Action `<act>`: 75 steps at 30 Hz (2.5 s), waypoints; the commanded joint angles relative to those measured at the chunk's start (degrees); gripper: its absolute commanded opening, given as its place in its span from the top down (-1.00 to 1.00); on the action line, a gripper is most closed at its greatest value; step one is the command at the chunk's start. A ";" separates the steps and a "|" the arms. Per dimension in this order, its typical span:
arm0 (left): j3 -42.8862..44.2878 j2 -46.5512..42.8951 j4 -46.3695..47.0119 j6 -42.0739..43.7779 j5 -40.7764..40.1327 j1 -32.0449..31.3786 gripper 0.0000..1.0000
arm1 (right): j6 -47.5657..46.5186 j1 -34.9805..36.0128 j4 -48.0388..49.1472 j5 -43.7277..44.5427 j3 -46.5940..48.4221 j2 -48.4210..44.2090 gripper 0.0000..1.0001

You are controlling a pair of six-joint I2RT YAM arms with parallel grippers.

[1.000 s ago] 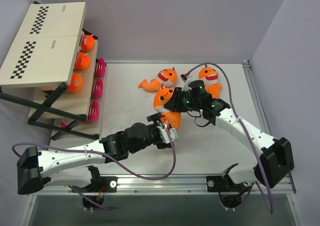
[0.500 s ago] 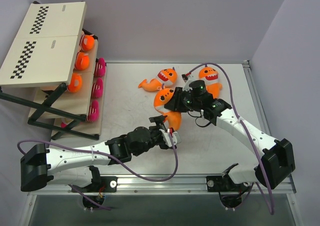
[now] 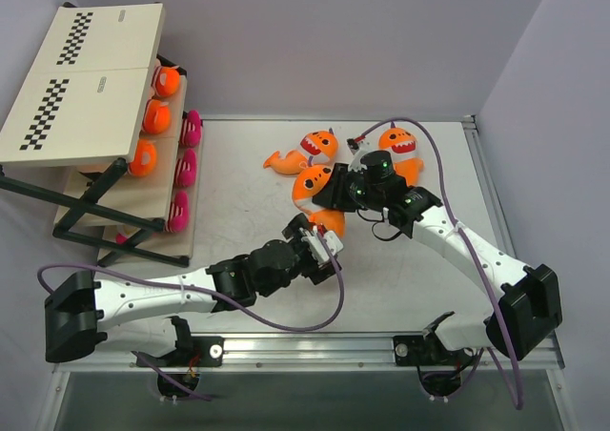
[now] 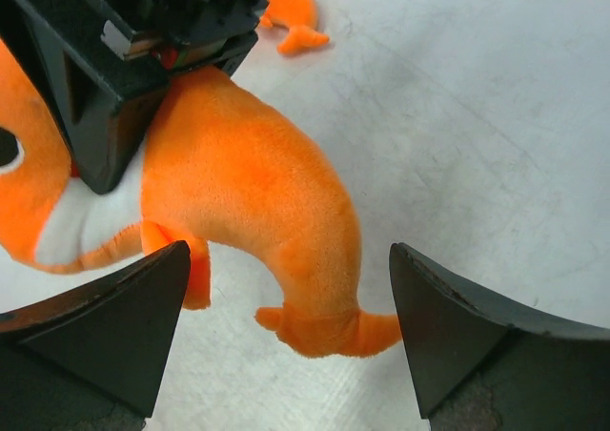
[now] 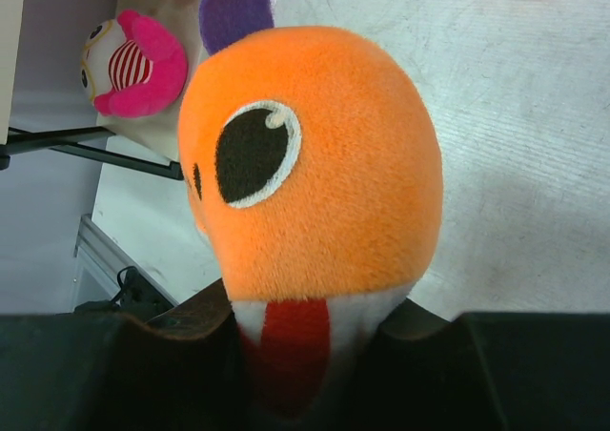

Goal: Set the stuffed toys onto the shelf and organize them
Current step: Pass the stuffed toy from the right arm to the left, then place the stuffed toy onto shelf

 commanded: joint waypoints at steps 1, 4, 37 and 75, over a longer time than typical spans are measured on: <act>5.19 1.23 -3.43 -11.22 -4.91 -0.26 -0.88 | 0.50 0.24 1.93 0.42 2.38 0.17 1.00; 7.48 2.63 -6.07 -16.06 -5.79 -0.17 -0.87 | 0.68 0.24 1.93 0.24 2.20 0.44 1.00; 13.73 6.77 -15.04 -30.57 -9.49 0.18 0.91 | 1.38 0.85 5.89 0.77 1.85 -0.53 0.75; 34.25 9.93 -27.25 -28.56 -13.97 9.22 0.95 | -5.65 -6.27 -1.67 36.01 -1.40 -27.59 -0.99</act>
